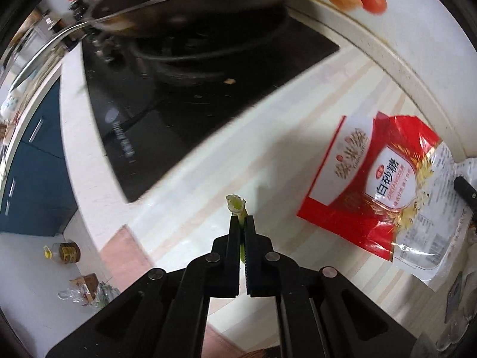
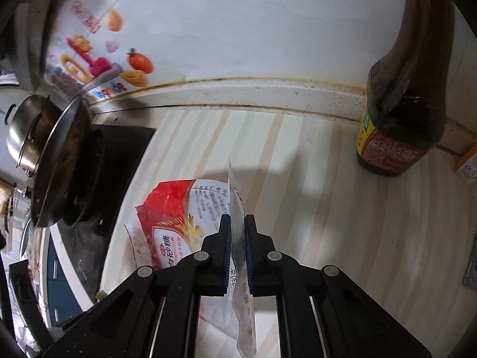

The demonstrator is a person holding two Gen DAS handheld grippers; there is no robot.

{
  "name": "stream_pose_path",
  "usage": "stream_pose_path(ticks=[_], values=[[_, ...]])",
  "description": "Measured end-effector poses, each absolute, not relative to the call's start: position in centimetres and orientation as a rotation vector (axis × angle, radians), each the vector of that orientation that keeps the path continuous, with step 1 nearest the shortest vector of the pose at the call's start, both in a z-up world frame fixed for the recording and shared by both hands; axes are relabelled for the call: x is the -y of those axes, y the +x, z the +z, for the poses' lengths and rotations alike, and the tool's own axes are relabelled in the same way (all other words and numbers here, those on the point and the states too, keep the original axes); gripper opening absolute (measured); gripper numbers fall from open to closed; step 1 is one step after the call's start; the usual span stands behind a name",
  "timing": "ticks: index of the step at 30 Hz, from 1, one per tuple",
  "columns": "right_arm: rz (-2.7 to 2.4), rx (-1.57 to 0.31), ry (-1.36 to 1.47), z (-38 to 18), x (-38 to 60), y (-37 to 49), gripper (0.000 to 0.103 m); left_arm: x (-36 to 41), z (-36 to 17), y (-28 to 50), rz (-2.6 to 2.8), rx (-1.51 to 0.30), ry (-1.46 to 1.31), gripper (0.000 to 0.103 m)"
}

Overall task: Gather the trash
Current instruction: 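Grasp the green pepper piece with the left tool while the right tool grasps the red sugar bag, then carry the pepper piece and sugar bag over the bin and open both tools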

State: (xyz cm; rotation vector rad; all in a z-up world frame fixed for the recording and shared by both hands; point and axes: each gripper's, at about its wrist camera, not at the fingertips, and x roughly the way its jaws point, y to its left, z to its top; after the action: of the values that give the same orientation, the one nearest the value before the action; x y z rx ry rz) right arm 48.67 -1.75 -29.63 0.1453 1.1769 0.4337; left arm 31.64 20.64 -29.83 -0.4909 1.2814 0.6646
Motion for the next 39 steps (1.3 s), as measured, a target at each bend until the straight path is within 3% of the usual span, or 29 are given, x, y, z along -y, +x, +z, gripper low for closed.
stream_pose_path(ticks=[11, 21, 29, 39], values=[[0.594, -1.129, 0.122, -23.1, -3.6, 40.3, 0.008, -27.9, -24.2, 15.9, 0.776, -1.103, -0.630, 0.000], [0.799, -1.148, -0.034, -22.1, -14.5, 24.6, 0.008, -32.6, -28.2, -5.0, 1.014, -1.055, -0.820, 0.000], [0.957, -1.245, -0.261, -31.7, -26.1, 7.2, 0.008, -36.6, -37.7, -22.0, 1.189, -1.127, -1.000, 0.000], [0.976, -1.375, -0.620, -57.8, -35.8, -9.1, 0.008, -40.2, -60.6, -33.0, 1.245, -1.237, -1.234, 0.000]])
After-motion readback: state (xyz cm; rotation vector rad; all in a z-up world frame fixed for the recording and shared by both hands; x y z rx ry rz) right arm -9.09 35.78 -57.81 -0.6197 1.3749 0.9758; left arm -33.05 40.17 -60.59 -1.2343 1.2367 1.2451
